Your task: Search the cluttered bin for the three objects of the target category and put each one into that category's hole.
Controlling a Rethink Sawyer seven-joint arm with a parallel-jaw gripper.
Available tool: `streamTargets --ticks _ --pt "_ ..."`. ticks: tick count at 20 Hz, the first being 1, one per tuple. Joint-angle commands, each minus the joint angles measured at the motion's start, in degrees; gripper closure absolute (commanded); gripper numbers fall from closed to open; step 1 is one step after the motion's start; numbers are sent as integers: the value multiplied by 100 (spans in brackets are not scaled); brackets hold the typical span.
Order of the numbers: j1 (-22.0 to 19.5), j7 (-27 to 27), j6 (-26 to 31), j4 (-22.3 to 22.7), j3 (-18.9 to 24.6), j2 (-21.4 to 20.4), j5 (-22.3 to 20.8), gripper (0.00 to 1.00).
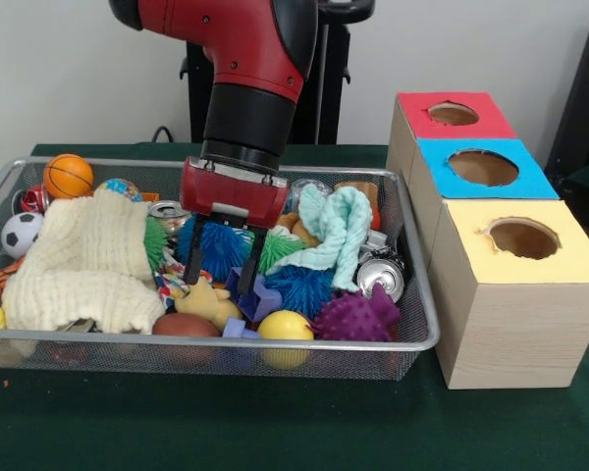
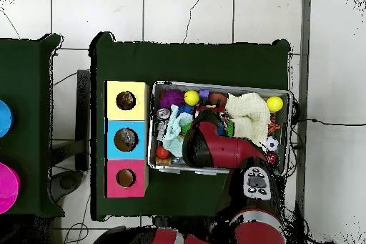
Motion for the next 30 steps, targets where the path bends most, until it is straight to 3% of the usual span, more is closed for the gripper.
streamTargets --ticks 1,10,21,30 --pt "-83 423 535 -108 467 244 -341 0" --pt "-60 426 850 164 369 -28 -418 0" --pt "152 656 562 361 -357 539 -180 0" --pt "84 657 643 478 -429 622 -269 0"
